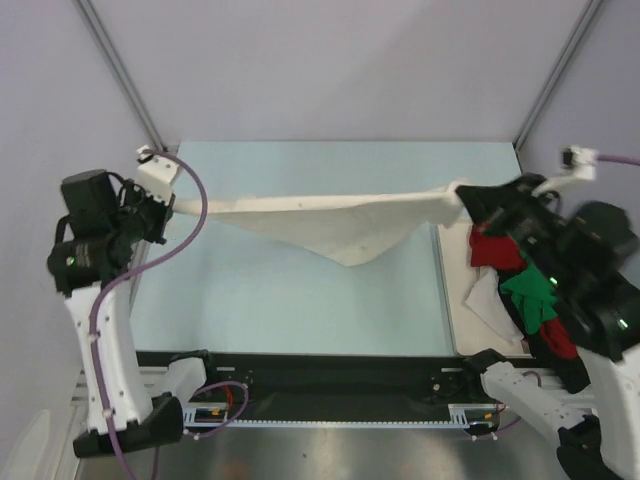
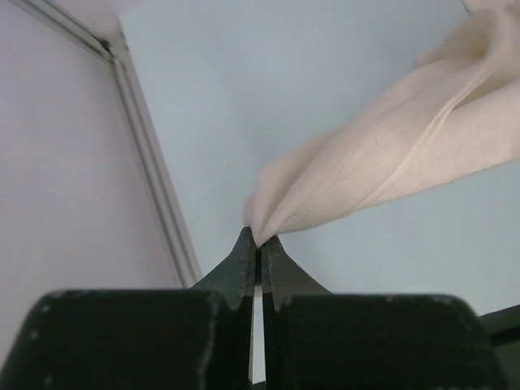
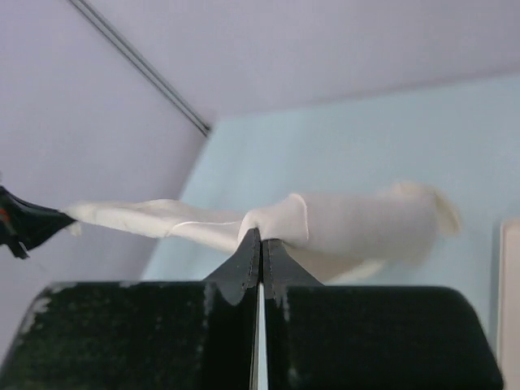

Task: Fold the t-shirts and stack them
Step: Flatten the tshirt out

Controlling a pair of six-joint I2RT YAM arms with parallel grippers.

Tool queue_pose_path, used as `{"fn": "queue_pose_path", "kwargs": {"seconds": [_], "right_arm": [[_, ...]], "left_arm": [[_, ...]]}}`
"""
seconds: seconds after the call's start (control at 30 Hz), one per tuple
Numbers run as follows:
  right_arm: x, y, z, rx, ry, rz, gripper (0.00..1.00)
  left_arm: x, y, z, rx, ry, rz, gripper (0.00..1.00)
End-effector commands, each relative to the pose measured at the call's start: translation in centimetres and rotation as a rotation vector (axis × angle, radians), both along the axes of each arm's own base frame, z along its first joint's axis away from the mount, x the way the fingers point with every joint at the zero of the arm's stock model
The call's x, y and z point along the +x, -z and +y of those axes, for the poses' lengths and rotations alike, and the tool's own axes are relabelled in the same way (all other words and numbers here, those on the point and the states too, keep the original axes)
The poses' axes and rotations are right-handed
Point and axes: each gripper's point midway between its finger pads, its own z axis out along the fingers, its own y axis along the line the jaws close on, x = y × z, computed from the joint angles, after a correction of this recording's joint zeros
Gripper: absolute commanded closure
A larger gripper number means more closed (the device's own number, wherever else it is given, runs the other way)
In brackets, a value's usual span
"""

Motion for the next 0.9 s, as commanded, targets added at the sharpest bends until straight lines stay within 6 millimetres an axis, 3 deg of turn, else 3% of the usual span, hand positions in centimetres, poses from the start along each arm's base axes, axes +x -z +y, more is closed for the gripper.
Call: {"fn": "queue_pose_path", "kwargs": {"seconds": [0.0,0.03,0.1,0.13,0.2,0.3,0.33,0.4,0.43,0.47,0.57,0.6,0.67,0.73,0.77,0.8,0.87], "right_arm": [[-5.9,-5.5,-2.7,0.069,0.010,-0.140,1.00],[-6.9,-6.6,-2.5,0.092,-0.021,-0.170,1.00],[-8.0,-8.2,-2.7,0.123,-0.034,-0.217,1.00],[-7.8,-8.7,-2.6,0.125,-0.035,-0.229,1.00],[-6.9,-9.2,-2.8,0.127,-0.007,-0.236,1.00],[-3.3,-9.2,-1.1,0.101,-0.018,-0.219,1.00],[-1.1,-9.4,0.0,0.090,-0.026,-0.217,1.00],[1.5,-9.7,1.5,0.071,-0.050,-0.220,1.00],[2.3,-11.6,1.7,0.080,-0.046,-0.272,1.00],[5.5,-10.6,2.9,0.047,-0.045,-0.240,1.00],[11.0,-12.4,3.8,0.045,-0.021,-0.285,1.00],[12.4,-12.5,4.4,0.048,-0.046,-0.290,1.00],[16.5,-13.9,3.9,0.098,-0.030,-0.326,1.00],[18.7,-15.0,3.0,0.135,-0.021,-0.343,1.00],[18.7,-17.5,2.7,0.154,-0.022,-0.398,1.00],[20.9,-16.3,3.0,0.156,-0.025,-0.351,1.00],[22.1,-17.0,2.5,0.154,-0.015,-0.364,1.00]], "left_arm": [[-5.1,-4.0,-1.7,-0.080,-0.027,-0.015,1.00],[-5.5,-6.5,-1.8,-0.085,-0.048,-0.075,1.00],[-6.0,-8.4,-1.8,-0.085,-0.063,-0.124,1.00],[-6.2,-10.3,-1.8,-0.080,-0.068,-0.177,1.00],[-6.0,-11.8,-1.8,-0.086,-0.075,-0.215,1.00],[-4.1,-12.8,-1.7,-0.109,-0.071,-0.237,1.00],[-3.4,-12.6,-1.7,-0.118,-0.068,-0.227,1.00],[-0.4,-12.0,-1.1,-0.139,-0.083,-0.203,1.00],[0.8,-11.8,-0.7,-0.144,-0.097,-0.197,1.00],[2.1,-12.4,-0.2,-0.140,-0.114,-0.222,1.00],[6.4,-12.9,1.1,-0.155,-0.152,-0.231,1.00],[8.8,-11.8,2.1,-0.158,-0.186,-0.197,1.00],[11.0,-13.7,3.1,-0.147,-0.216,-0.261,1.00],[13.5,-14.5,4.1,-0.146,-0.253,-0.287,1.00],[14.1,-14.9,4.4,-0.147,-0.259,-0.303,1.00],[14.2,-16.9,4.5,-0.148,-0.264,-0.355,1.00],[15.3,-17.4,4.9,-0.140,-0.266,-0.376,1.00]]}}
